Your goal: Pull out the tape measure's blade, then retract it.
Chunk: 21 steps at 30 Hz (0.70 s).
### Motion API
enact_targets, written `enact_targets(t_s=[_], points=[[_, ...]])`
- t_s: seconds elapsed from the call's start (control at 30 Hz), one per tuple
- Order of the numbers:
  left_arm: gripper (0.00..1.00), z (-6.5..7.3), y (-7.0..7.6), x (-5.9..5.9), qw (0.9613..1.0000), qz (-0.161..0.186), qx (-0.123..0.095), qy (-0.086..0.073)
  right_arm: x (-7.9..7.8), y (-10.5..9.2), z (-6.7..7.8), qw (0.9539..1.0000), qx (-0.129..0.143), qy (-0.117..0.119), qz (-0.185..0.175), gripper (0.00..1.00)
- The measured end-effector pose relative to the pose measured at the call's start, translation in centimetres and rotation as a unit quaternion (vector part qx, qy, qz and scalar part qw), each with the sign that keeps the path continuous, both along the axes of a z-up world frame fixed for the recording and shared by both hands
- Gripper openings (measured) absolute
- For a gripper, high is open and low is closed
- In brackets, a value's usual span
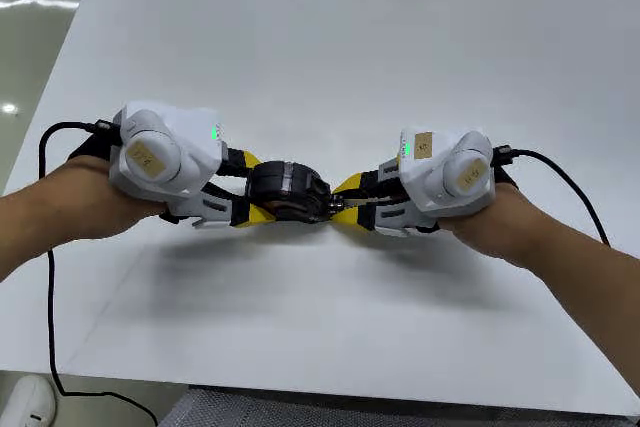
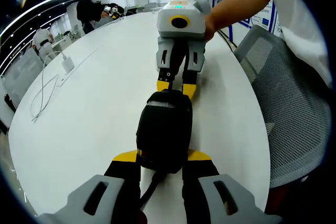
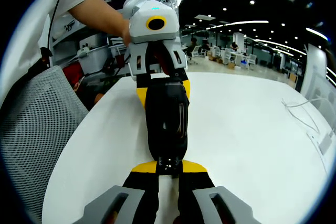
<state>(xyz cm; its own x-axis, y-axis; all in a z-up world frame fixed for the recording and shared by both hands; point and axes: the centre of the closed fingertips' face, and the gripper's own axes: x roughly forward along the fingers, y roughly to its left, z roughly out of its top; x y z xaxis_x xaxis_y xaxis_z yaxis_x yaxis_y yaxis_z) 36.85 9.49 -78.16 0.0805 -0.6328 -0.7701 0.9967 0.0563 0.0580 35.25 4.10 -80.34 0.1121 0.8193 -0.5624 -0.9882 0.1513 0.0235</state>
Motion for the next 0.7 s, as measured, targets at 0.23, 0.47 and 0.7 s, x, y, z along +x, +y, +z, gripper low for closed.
enact_targets(t_s=[0.23, 0.47, 0.7], points=[[0.25, -0.05, 0.02, -0.01, 1.0000, 0.000, 0.001, 0.000, -0.07, -0.10, 0.04, 1.0000, -0.003, -0.003, 0.002, 0.09], [0.25, -0.07, 0.00, -0.01, 1.0000, 0.003, 0.000, 0.003, -0.04, -0.16, 0.19, 0.9999, -0.006, -0.009, 0.004, 0.09], [0.25, -0.05, 0.12, -0.07, 1.0000, 0.006, 0.001, 0.007, -0.03, -0.97, 0.53, 0.9999, -0.005, -0.009, 0.004, 0.08]])
